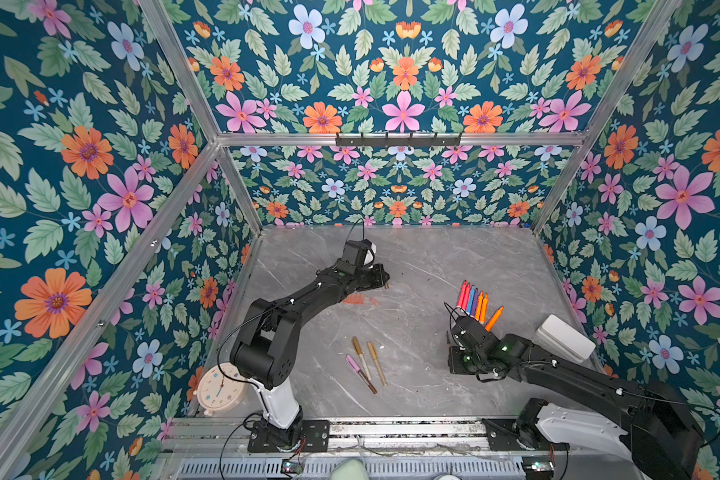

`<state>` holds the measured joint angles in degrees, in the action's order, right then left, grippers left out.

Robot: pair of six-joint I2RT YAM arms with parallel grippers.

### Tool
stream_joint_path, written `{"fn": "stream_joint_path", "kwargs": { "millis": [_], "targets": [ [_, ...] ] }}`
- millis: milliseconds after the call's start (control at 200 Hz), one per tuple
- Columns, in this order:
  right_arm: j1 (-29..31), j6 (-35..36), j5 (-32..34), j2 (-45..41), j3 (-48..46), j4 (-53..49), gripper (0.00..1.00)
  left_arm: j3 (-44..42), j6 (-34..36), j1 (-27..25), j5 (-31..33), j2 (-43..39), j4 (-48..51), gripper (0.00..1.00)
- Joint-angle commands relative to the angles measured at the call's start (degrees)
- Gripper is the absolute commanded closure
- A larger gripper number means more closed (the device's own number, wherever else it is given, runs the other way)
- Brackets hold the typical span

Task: Open the pen caps
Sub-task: 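Carry the brown cap toward the cap row while the right gripper lowers the uncapped pen, then open the left gripper to release the brown cap beside the cap row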

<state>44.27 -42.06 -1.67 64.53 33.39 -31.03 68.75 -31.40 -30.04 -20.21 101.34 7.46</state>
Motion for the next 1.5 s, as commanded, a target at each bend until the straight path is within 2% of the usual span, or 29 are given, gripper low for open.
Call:
{"fn": "stream_joint_path", "kwargs": {
  "millis": [0,190,250,420,465,560,610,740,835,965,1145,1260,1370,1495],
  "targets": [
    [-0.1,-2.2,4.1,1.5,-0.4,-2.9,1.0,1.7,8.0,-2.8,12.7,2.2,13.0,1.0],
    [-0.1,-2.8,4.7,4.5,-0.3,-2.0,1.0,0.1,8.2,-5.3,15.5,4.3,12.0,1.0],
    [-0.1,-2.8,4.5,5.0,-0.3,-1.8,0.96,0.5,8.3,-5.5,15.8,5.4,12.0,1.0],
    [-0.1,-2.8,3.7,5.4,-0.7,-1.0,0.94,1.7,9.2,-5.5,17.1,8.7,12.8,1.0],
    [-0.1,-2.9,3.5,5.2,-0.7,-1.0,0.89,1.7,9.4,-5.5,17.6,8.9,13.0,1.0],
    [-0.1,-2.4,3.3,4.2,-0.6,-1.1,0.67,1.5,9.7,-5.6,19.4,8.8,13.3,0.97],
    [-0.1,-2.2,3.2,3.5,-0.7,-1.3,0.58,1.5,10.0,-5.7,20.0,8.7,13.6,0.96],
    [-0.1,-1.8,3.6,1.7,-0.2,-2.5,0.51,1.6,10.3,-5.7,20.9,8.5,14.0,0.86],
    [-0.1,-1.2,3.6,0.8,0.7,-3.3,0.5,1.5,10.3,-5.8,21.2,8.0,14.0,0.73],
    [-0.1,-0.6,2.6,-0.5,1.8,-3.7,0.51,1.5,10.3,-5.9,21.2,6.8,13.8,0.62],
    [5.2,-1.5,6.8,-1.2,5.7,-5.9,0.56,1.9,9.9,-6.3,20.2,4.1,13.5,0.6],
    [10.4,-2.9,5.8,1.9,7.4,-1.0,0.6,1.0,9.0,-6.3,20.9,-0.7,12.6,0.61],
    [15.4,-2.8,4.1,10.1,11.5,4.2,0.63,-2.3,7.2,-6.0,24.0,-8.4,9.1,0.62],
    [20.3,-0.8,4.2,22.4,20.8,4.9,0.69,-10.7,4.5,-4.6,25.5,-21.4,-0.4,0.63]
  ]
}}
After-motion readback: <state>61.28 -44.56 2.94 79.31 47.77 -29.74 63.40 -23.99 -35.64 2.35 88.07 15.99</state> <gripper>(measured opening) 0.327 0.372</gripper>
